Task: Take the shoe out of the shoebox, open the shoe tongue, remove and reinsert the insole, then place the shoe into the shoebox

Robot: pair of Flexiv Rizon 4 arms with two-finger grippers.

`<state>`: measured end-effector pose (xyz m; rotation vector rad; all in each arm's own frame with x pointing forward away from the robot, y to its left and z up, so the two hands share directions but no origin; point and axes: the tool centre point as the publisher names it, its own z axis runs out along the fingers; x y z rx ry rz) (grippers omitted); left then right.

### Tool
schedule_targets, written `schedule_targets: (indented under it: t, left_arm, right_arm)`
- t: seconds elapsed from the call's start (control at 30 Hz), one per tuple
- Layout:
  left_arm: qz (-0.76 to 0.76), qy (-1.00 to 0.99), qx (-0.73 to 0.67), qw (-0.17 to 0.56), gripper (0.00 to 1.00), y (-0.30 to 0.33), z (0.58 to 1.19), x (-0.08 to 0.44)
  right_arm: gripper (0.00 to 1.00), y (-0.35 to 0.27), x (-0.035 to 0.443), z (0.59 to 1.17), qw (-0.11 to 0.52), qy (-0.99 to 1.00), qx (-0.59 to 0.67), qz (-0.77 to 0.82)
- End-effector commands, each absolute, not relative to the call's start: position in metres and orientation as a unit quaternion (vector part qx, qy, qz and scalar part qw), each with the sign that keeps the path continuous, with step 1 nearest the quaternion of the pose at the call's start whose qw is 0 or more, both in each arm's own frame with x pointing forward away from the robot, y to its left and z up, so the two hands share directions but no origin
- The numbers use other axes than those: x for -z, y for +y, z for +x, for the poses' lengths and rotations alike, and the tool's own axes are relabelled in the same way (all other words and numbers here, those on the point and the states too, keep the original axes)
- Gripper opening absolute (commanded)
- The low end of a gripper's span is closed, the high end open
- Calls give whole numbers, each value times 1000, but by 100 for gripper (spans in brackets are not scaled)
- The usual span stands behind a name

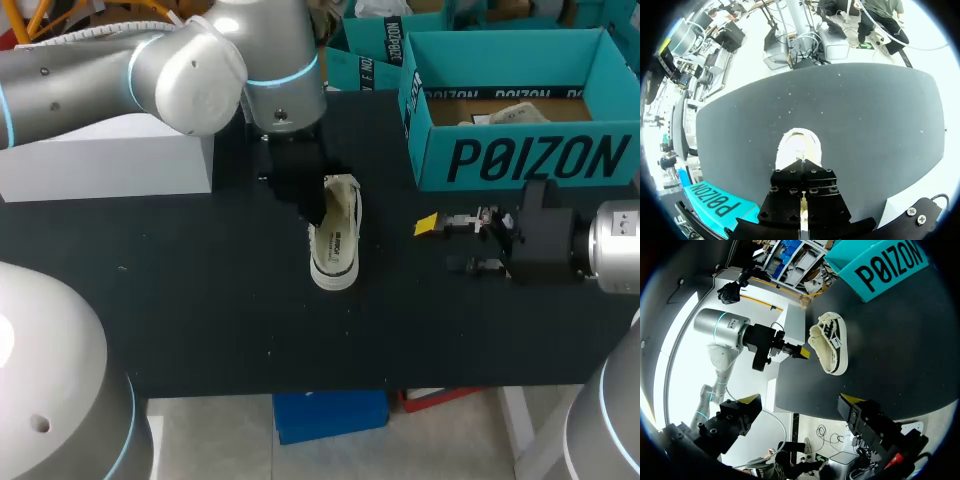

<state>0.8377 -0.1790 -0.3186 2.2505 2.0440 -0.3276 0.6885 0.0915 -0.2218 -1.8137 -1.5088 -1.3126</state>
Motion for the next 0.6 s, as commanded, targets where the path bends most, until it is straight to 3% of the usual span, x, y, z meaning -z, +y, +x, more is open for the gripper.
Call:
schedule_targets:
  t: [0.03,0.37,0.43,0.53,0.6]
  left_arm:
    - [722,677,118,77,0,-150,832,296]
    - [667,721,156,105,0,-114,842,289]
    - [659,725,166,108,16,-108,842,289]
    - [656,728,168,108,22,-102,843,290]
    - [652,731,167,109,37,-99,842,289]
  right_arm:
    - [100,92,222,689,219,-545,474,-656]
    - [100,92,222,689,219,-545,474,-656]
    - [100,92,222,689,219,-545,474,-656]
    - [100,92,222,689,219,-545,474,-656]
    - [100,92,222,689,219,-545,474,-656]
